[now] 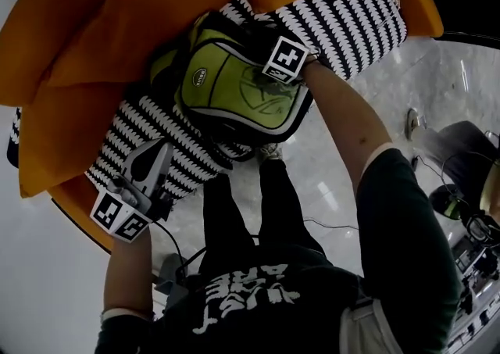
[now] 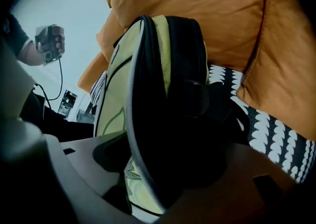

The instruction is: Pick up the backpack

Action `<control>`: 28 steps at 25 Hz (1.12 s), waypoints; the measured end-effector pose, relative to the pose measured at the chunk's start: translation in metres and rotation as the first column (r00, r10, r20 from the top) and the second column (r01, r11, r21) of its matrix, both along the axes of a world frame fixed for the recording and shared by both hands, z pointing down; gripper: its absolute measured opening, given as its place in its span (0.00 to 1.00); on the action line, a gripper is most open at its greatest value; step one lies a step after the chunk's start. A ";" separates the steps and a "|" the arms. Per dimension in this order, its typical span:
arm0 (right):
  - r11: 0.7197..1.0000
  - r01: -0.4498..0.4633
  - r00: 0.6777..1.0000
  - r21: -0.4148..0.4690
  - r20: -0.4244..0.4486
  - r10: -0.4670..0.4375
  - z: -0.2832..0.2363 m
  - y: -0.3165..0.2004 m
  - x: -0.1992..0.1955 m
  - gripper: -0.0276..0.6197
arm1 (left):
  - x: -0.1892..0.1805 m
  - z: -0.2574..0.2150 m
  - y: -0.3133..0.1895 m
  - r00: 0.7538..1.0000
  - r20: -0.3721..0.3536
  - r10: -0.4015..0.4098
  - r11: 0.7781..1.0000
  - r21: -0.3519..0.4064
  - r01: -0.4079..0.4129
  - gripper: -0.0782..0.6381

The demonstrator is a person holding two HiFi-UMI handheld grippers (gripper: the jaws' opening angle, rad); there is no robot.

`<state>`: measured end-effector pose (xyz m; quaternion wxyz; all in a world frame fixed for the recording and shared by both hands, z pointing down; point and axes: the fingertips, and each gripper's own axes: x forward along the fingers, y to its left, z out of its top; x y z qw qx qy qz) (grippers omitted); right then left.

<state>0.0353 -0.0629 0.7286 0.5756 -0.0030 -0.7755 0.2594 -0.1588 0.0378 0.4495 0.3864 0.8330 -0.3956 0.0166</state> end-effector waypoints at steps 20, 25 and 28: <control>0.965 -0.039 0.971 -0.258 0.217 0.097 -0.122 0.088 0.003 0.11 | -0.017 -0.048 0.036 0.997 -0.032 -0.066 0.998 0.012 0.066 0.12; 0.942 -0.104 0.940 -0.319 0.279 0.198 -0.180 0.087 -0.002 0.11 | -0.017 -0.088 0.020 0.998 -0.026 -0.065 0.997 0.039 0.066 0.12; 0.921 -0.157 0.903 -0.358 0.325 0.281 -0.216 0.080 0.000 0.11 | -0.009 -0.111 0.006 0.998 -0.020 -0.063 0.996 0.054 0.064 0.12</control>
